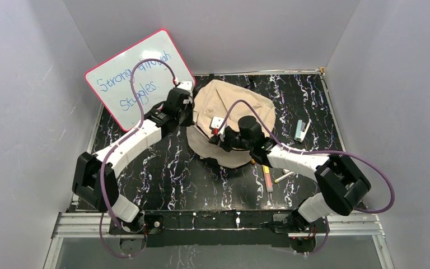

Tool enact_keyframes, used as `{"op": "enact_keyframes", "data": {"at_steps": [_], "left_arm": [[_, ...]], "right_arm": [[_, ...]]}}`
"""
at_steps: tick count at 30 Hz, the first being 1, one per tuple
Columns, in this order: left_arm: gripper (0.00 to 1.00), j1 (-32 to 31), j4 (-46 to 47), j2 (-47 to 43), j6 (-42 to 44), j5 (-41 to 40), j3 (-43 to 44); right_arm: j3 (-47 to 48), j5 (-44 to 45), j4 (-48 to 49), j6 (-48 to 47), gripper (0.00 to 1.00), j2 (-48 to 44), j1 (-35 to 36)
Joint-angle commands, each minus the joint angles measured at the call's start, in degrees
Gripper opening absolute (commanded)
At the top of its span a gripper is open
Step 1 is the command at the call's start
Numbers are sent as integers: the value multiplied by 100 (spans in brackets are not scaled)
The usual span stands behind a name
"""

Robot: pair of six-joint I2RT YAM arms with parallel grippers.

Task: Pack the student bag
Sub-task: Zip the student bag at the center of the board.

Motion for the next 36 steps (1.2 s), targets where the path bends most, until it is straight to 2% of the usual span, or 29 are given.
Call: {"op": "enact_keyframes", "data": {"at_steps": [1,23,28,35,36], "left_arm": [[0,468,173,227,283,-85,416],[0,1049,109,2206,924,-93,1633],[0,1212,80,2150,947,-232,1573],[0,1251,110,1449,972,-202,1309],[0,1251,114,1340,980,-143,1271]], "right_arm": [[-82,-463,-20,-147,0,-358,92],[-243,-1582,-729,-1331,0,-706,220],[-317,-1550,-690,-1379,0,-798,231],[-325,-1498,-576,-1290,0,-810,233],[-318,-1471,-546,-1244,5,-813,230]]}}
